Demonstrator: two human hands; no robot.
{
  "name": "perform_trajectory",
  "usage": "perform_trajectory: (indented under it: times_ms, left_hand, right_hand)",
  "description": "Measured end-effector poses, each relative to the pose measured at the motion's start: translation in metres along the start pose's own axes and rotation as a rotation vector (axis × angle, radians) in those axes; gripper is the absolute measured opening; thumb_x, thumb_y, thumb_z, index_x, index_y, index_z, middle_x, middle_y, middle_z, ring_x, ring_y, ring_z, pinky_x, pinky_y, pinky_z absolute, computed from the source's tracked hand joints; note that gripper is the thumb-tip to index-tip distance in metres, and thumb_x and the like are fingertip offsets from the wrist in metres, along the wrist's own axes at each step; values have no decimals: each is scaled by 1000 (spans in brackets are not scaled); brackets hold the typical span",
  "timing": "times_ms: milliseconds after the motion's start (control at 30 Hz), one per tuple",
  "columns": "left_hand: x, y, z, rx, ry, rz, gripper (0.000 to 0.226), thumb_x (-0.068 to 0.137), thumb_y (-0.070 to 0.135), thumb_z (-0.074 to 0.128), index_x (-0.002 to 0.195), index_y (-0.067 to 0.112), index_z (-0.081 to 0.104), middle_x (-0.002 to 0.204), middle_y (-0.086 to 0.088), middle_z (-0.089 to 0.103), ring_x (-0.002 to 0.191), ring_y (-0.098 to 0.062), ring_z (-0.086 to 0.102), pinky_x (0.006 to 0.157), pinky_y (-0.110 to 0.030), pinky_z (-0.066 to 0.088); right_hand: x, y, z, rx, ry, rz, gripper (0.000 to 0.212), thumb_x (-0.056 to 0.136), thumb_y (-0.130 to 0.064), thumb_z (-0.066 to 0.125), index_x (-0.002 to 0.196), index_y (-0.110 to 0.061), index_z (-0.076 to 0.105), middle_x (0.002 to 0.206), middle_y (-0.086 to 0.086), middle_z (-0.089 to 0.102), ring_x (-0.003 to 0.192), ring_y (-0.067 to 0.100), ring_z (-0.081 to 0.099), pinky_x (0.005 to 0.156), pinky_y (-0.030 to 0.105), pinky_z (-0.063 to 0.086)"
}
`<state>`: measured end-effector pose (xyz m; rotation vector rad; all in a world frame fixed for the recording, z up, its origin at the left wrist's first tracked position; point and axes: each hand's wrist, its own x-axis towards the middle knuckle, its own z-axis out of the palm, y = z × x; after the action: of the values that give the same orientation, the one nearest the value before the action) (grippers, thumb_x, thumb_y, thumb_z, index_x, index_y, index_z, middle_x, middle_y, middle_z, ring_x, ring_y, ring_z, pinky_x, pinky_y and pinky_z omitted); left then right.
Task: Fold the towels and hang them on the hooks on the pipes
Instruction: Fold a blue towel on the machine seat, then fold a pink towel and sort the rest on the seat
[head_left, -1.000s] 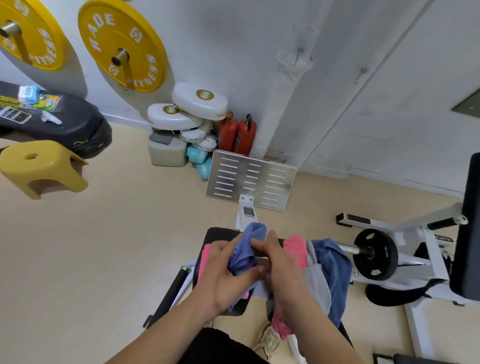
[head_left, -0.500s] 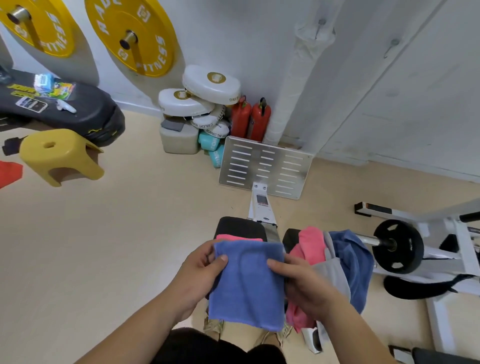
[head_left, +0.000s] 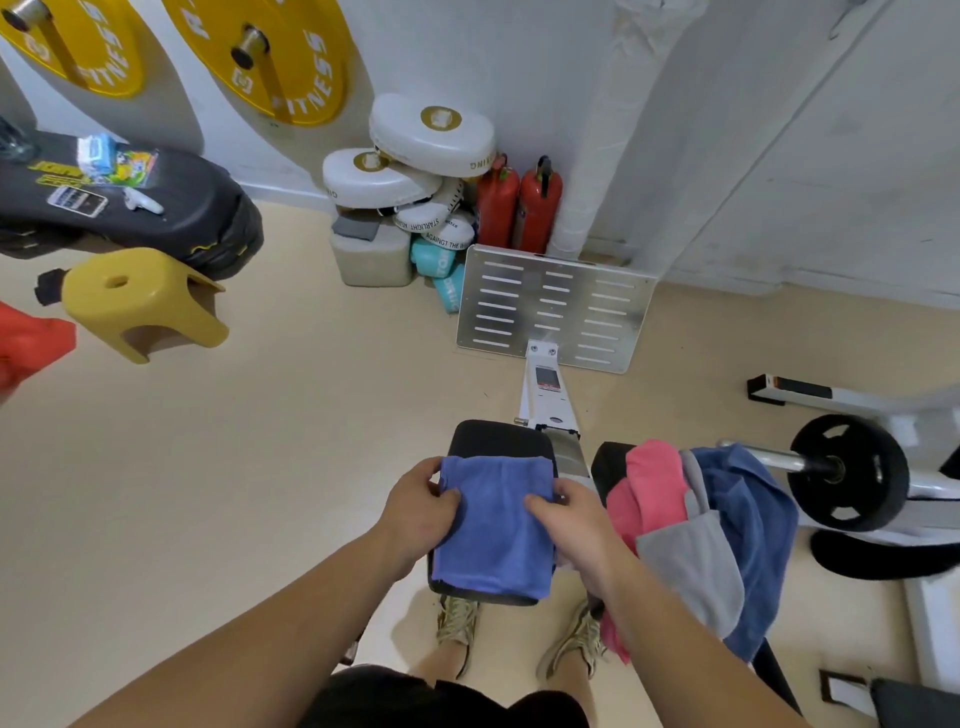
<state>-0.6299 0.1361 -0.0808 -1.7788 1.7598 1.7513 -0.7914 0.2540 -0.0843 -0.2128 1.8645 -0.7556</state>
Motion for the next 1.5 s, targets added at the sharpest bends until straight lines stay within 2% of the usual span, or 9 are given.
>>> perform_trajectory:
  times_ms: [100, 300, 433, 600, 700, 800, 1267, 1367, 1500]
  left_hand:
    - [-1, -2, 5, -17, 43, 7, 41, 94, 18, 55, 133, 30, 59, 108, 1, 72, 91, -17, 68, 73, -25, 56]
    - [1, 1, 9, -32, 140, 48, 45, 90, 14, 56, 132, 29, 61, 100, 11, 69, 88, -11, 65, 77, -27, 52]
    - [4, -12, 5, 254, 216, 70, 58, 94, 25, 63, 148, 17, 44, 139, -5, 54, 116, -25, 62, 92, -34, 52]
    - [-5, -19, 4, 634, 240, 676, 43, 83, 22, 70, 126, 20, 66, 133, 1, 59, 117, -23, 58, 85, -32, 56]
    - [-6, -28, 13, 831, 3, 600, 71, 84, 40, 69, 151, 28, 47, 158, -3, 42, 142, -27, 43, 105, -39, 49]
    - [-4, -32, 16, 892, -37, 503, 78, 91, 46, 66, 159, 35, 29, 168, 1, 23, 154, -24, 24, 115, -38, 41]
    - [-5, -28, 25, 1082, -57, 470, 73, 102, 46, 49, 162, 33, 10, 173, -4, 4, 159, -29, 7, 127, -43, 22]
    - [-13, -24, 27, 1126, -18, 512, 73, 97, 38, 56, 160, 22, 25, 170, -13, 14, 157, -35, 16, 125, -47, 25]
    - [-22, -13, 39, 1076, 100, 700, 56, 73, 30, 80, 126, 17, 69, 143, -16, 60, 131, -37, 60, 102, -47, 54]
  right_hand:
    - [2, 8, 1, 38, 26, -8, 11, 96, -27, 60, 106, -28, 64, 106, -1, 71, 100, 23, 70, 90, 48, 61]
    - [13, 11, 5, -68, 149, -160, 27, 98, -34, 63, 122, -22, 63, 103, -6, 69, 91, 12, 65, 71, 22, 47]
    - [22, 19, 12, -235, 173, -117, 32, 96, -37, 64, 121, -17, 63, 107, -1, 70, 95, 17, 66, 81, 33, 56]
    - [15, 18, 8, -385, 315, -277, 61, 92, -36, 68, 148, -23, 47, 138, 4, 51, 121, 24, 58, 101, 43, 52]
    - [6, 22, 4, -613, 163, -471, 72, 90, -31, 70, 156, -25, 40, 157, 1, 34, 143, 21, 39, 114, 35, 41]
    - [6, 28, 0, -756, -41, -417, 84, 92, -39, 67, 162, -32, 21, 171, -8, 15, 154, 17, 25, 122, 36, 34]
    - [8, 32, 3, -980, 19, -376, 88, 96, -56, 57, 163, -34, 4, 173, -9, 2, 158, 18, 15, 123, 44, 32]
    - [-5, 32, -3, -856, 66, -413, 79, 98, -51, 57, 163, -30, 17, 172, -6, 12, 157, 17, 20, 123, 38, 33]
    - [-30, 35, -24, -694, 138, -449, 54, 99, -40, 57, 151, -26, 48, 153, -7, 48, 140, 15, 48, 111, 32, 47]
